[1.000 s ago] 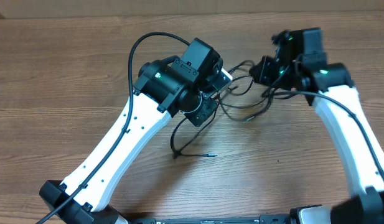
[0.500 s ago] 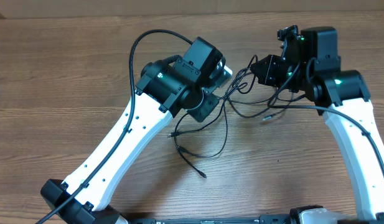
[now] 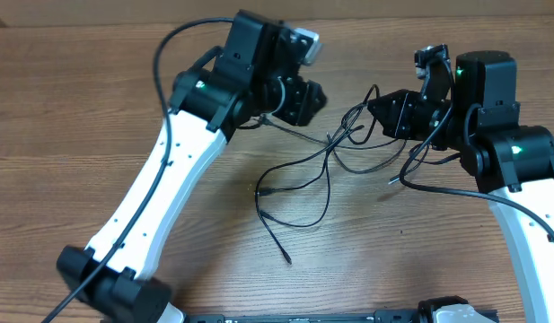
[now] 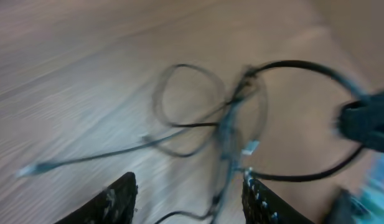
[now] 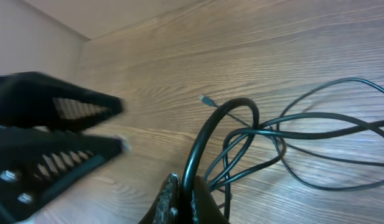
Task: Untangle cables
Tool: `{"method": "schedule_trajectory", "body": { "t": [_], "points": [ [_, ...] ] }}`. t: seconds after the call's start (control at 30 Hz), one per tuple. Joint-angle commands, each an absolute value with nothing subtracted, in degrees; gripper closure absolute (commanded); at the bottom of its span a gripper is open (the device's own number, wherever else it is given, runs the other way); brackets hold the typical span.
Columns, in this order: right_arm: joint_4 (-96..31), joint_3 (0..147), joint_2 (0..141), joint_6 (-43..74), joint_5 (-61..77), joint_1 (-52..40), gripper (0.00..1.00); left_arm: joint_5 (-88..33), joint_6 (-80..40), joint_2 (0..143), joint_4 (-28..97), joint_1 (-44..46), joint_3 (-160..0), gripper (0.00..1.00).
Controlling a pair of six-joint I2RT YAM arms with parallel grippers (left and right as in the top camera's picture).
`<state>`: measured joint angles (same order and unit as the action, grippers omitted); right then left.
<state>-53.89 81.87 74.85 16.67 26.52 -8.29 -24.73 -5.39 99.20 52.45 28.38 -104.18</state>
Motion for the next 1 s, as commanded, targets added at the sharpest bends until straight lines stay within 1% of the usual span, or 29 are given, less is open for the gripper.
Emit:
{"method": "schedule_trajectory", "body": {
  "t": [0.0,0.1,0.17,0.4,0.5,0.57,0.73,0.8,0.87,0.9,0.97],
  "points": [
    [-53.69,84.12,73.82,16.43,29.67,-8.14,0.96,-41.87,1.5,103.74,51.7,28.69,-103.94,0.46],
    [-53.71,84.12,73.82,16.45,29.67,-8.14,0.96,-45.95,3.49,106.94,51.07,28.91,-103.94,0.48],
    [-53.71,84.12,73.82,16.45,29.69,-8.14,0.96,-46.11,4.93,108.71,50.63,28.95,-103.94,0.54],
    [-53.67,84.09,73.82,16.43,29.65,-8.14,0.96,-46.63,6.46,113.82,46.41,29.19,-103.94,0.55],
    [-53.67,84.09,73.82,16.43,29.43,-8.14,0.96,-48.21,6.44,114.45,43.55,29.82,-103.94,0.58],
    [-53.67,84.09,73.82,16.43,29.43,-8.14,0.96,-48.12,6.37,114.48,41.32,29.91,-103.94,0.64],
    [-53.69,84.09,73.82,16.43,28.99,-8.14,0.96,-48.1,3.97,114.48,38.2,29.91,-103.94,0.65],
    [-53.69,84.09,73.82,16.43,28.99,-8.14,0.96,-48.23,3.62,114.48,37.91,29.91,-103.94,0.67],
    [-53.69,84.09,73.82,16.43,28.99,-8.14,0.96,-48.16,3.64,114.48,38.15,29.91,-103.94,0.73],
    [-53.69,84.09,73.82,16.43,28.99,-8.14,0.96,-48.07,3.66,114.48,38.39,29.91,-103.94,0.79],
    [-53.69,84.09,73.82,16.43,28.95,-8.14,0.96,-47.97,3.66,114.48,38.79,29.93,-103.94,0.84]
  ]
}}
